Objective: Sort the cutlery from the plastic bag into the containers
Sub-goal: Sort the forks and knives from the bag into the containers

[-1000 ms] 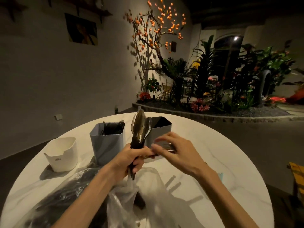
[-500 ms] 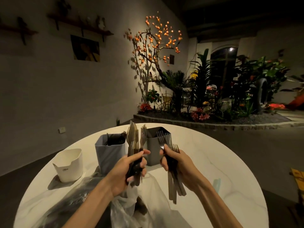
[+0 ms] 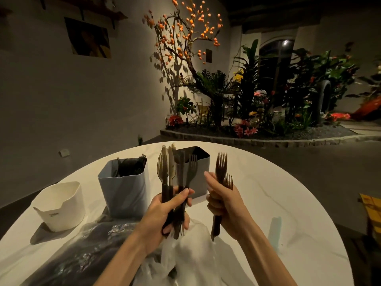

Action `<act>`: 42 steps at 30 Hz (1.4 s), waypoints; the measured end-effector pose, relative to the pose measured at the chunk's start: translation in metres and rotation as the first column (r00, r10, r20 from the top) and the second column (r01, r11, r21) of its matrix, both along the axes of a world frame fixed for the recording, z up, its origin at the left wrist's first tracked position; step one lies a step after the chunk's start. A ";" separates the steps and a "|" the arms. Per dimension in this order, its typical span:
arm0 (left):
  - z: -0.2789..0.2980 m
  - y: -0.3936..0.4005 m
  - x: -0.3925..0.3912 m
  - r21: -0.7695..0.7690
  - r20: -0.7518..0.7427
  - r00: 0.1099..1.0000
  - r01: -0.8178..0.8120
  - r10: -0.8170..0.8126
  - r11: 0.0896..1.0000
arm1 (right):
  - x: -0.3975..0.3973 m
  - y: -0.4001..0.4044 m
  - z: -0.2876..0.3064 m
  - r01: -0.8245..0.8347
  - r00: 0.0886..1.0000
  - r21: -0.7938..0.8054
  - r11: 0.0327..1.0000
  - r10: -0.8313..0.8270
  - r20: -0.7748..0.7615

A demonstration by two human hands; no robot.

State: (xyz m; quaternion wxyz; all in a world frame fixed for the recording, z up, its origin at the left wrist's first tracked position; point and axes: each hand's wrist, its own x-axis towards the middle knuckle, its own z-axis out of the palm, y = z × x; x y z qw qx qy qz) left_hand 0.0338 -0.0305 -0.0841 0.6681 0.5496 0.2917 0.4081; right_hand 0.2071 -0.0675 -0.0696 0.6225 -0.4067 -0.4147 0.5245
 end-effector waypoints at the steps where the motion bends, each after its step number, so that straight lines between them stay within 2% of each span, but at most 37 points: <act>1: -0.004 0.002 0.003 0.004 -0.006 1.000 -0.006 0.006 1.000 | -0.001 0.003 -0.004 0.042 0.999 0.008 0.999 -0.042 0.025; 5: -0.018 0.004 0.012 0.029 -0.077 0.996 -0.032 0.035 0.999 | -0.006 0.009 -0.017 0.056 0.986 0.054 0.997 -0.064 0.155; 7: -0.020 0.003 0.014 0.049 -0.086 0.995 -0.046 0.050 0.998 | -0.005 0.012 -0.020 0.108 0.980 0.050 0.993 -0.115 0.163; 10: -0.020 0.004 0.015 0.044 -0.056 0.997 -0.055 0.057 0.998 | 0.003 0.014 -0.020 0.200 0.979 0.040 0.979 -0.201 0.027; 13: -0.022 0.008 0.014 -0.029 -0.038 0.998 -0.058 0.056 0.998 | 0.011 0.015 -0.018 0.255 0.956 -0.021 0.967 -0.255 -0.148; 15: -0.023 0.010 0.012 -0.035 -0.085 0.995 -0.045 0.041 0.998 | 0.012 0.013 -0.016 0.241 0.953 -0.046 0.969 -0.246 -0.180; 18: -0.024 0.008 0.007 -0.014 -0.137 0.990 0.028 -0.030 0.999 | 0.007 0.012 -0.016 0.166 0.984 -0.037 0.985 -0.168 -0.062; 21: -0.025 0.006 0.005 -0.029 -0.197 0.974 0.113 -0.117 0.993 | 0.004 0.013 -0.018 0.187 0.980 -0.070 0.980 -0.181 0.088; 24: -0.028 0.007 0.001 -0.057 -0.183 0.965 0.180 -0.188 0.982 | 0.006 0.014 -0.020 0.284 0.953 -0.088 0.955 -0.271 0.134; 27: -0.027 0.008 -0.002 -0.109 -0.142 0.959 0.231 -0.245 0.967 | 0.010 0.014 -0.022 0.260 0.957 -0.139 0.956 -0.236 0.169; 29: -0.025 0.007 -0.001 -0.120 -0.050 0.983 0.172 -0.179 0.978 | 0.012 0.013 -0.023 0.243 0.967 -0.158 0.957 -0.227 0.115; 32: -0.025 0.013 -0.001 -0.198 0.294 0.955 0.088 -0.027 0.976 | 0.014 0.010 -0.027 0.238 0.971 -0.151 0.959 -0.232 0.060; 34: -0.029 0.019 -0.003 -0.145 0.362 0.932 0.041 0.014 0.989 | 0.011 0.008 -0.029 0.224 0.972 -0.150 0.963 -0.209 0.110; 39: -0.031 0.017 -0.001 -0.043 0.262 0.962 -0.074 0.082 0.996 | -0.002 0.005 -0.029 0.172 0.958 -0.089 0.981 -0.145 0.248; 42: -0.033 0.015 0.002 -0.006 0.096 0.989 -0.115 0.116 0.993 | -0.006 0.004 -0.028 0.097 0.943 -0.091 0.991 -0.062 0.328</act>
